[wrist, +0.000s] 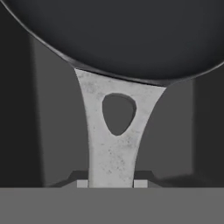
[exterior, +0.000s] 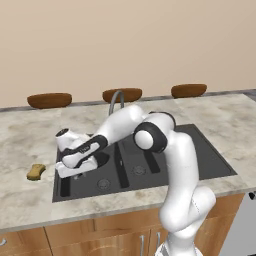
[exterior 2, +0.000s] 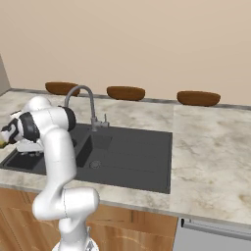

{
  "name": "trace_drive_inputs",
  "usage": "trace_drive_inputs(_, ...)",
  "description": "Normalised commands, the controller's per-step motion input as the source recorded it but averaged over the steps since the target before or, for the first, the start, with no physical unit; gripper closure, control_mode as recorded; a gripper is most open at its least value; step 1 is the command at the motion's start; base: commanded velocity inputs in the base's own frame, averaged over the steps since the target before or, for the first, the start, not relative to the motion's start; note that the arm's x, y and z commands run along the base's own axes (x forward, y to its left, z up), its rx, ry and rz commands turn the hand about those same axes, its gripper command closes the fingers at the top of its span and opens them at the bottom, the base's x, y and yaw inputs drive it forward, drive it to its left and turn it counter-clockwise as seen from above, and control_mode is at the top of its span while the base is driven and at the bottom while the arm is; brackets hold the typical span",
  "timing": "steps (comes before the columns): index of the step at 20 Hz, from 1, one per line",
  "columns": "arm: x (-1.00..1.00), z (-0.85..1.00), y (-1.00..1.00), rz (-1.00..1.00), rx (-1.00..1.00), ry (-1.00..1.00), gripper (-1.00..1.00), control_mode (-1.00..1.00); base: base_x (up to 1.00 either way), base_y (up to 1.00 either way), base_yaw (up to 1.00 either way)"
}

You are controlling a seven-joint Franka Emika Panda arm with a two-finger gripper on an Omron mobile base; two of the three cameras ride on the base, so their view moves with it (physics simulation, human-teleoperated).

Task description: Pick the pan and sponge and place them into the sink. Then turn on the water.

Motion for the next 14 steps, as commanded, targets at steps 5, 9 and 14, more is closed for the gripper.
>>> trace_drive_inputs(5, 0.42, -0.57, 0.0, 0.0, 0.02, -0.04, 1.0, -1.0, 0.0, 0.0, 0.0)
trace_drive_inputs(9, 0.31, -0.49, 0.01, 0.0, 0.04, -0.01, 1.0, -1.0, 0.0, 0.0, 0.0)
trace_drive_inputs(14, 0.09, -0.67, 0.14, -0.01, 0.06, 0.0, 1.0, -1.0, 0.0, 0.0, 0.0)
